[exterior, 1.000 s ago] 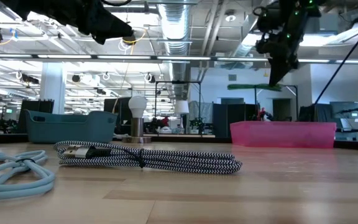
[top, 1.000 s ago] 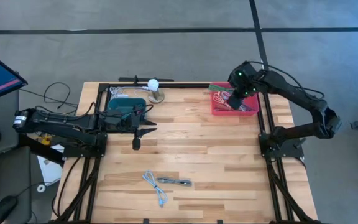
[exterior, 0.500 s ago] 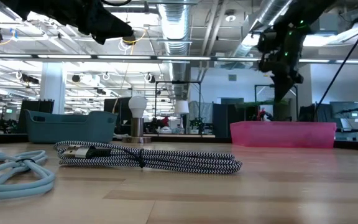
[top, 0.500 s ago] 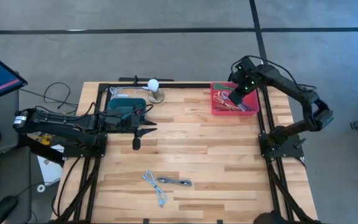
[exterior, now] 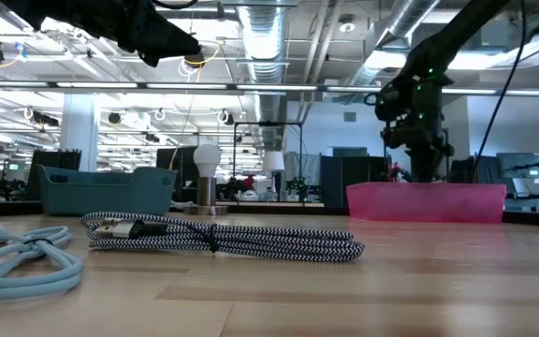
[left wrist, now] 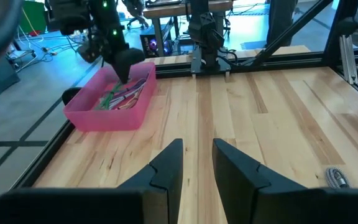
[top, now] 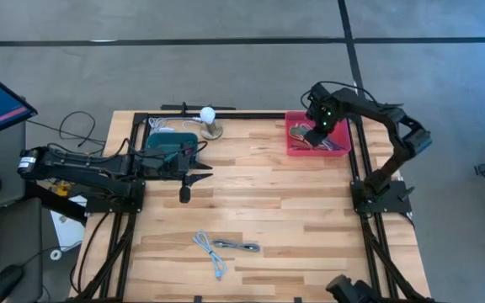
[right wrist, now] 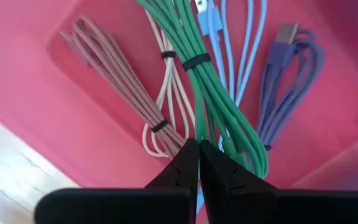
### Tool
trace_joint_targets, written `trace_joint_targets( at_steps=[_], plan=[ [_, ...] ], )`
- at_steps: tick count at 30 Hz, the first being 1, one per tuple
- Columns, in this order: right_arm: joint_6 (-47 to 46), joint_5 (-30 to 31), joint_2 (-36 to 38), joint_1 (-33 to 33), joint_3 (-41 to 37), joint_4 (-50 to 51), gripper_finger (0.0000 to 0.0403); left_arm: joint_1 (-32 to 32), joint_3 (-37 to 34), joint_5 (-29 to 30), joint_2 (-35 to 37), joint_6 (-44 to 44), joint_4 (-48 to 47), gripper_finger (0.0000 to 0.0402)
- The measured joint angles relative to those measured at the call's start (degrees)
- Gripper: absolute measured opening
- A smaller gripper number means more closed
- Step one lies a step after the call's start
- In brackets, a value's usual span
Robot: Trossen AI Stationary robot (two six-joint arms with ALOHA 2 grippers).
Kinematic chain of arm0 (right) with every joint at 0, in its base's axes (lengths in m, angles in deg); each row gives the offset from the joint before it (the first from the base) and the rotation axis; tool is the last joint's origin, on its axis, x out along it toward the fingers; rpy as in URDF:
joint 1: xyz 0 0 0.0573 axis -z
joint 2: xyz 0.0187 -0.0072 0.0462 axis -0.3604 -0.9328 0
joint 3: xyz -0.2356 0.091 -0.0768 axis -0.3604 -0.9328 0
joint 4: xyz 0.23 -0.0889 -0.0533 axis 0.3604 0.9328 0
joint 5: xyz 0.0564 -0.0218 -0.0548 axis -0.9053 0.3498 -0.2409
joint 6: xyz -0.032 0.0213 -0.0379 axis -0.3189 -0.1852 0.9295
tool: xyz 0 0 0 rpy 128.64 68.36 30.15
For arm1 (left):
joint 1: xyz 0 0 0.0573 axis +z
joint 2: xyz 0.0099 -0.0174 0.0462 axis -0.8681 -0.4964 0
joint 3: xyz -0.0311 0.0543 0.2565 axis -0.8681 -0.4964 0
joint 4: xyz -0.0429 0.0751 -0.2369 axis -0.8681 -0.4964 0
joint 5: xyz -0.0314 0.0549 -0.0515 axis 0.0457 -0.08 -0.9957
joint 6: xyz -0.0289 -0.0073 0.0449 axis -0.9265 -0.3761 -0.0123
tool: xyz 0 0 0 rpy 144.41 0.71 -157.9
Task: Pick & Place USB Port
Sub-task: Put the plain green charger cable into the pink bin
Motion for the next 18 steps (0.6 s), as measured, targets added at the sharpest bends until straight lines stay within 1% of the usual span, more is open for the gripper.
trace_joint_targets(
  at_steps=[5, 12, 14, 18],
  plan=[
    [0.02, 0.07, -1.95, -0.02, 0.0, -0.06, 0.0, -0.01, -0.02, 0.02, 0.02, 0.0, 0.0, 0.0087],
    [-0.9, 0.25, -1.71, -0.02, 0.0, -1.38, 0.0, 0.02, -0.01, 0.0, -0.01, 0.0, 0.01, 0.0087],
    [-2.88, 0.29, -1.61, -0.04, 0.0, -1.23, 0.0004, 0.0, 0.01, 0.0, 0.0, 0.0, 0.0, 0.0087],
    [-3.3, 0.35, -1.61, -0.04, 0.0, -0.97, 0.0018, -0.01, 0.01, 0.02, -0.01, -0.02, 0.0, 0.0087]
  ],
)
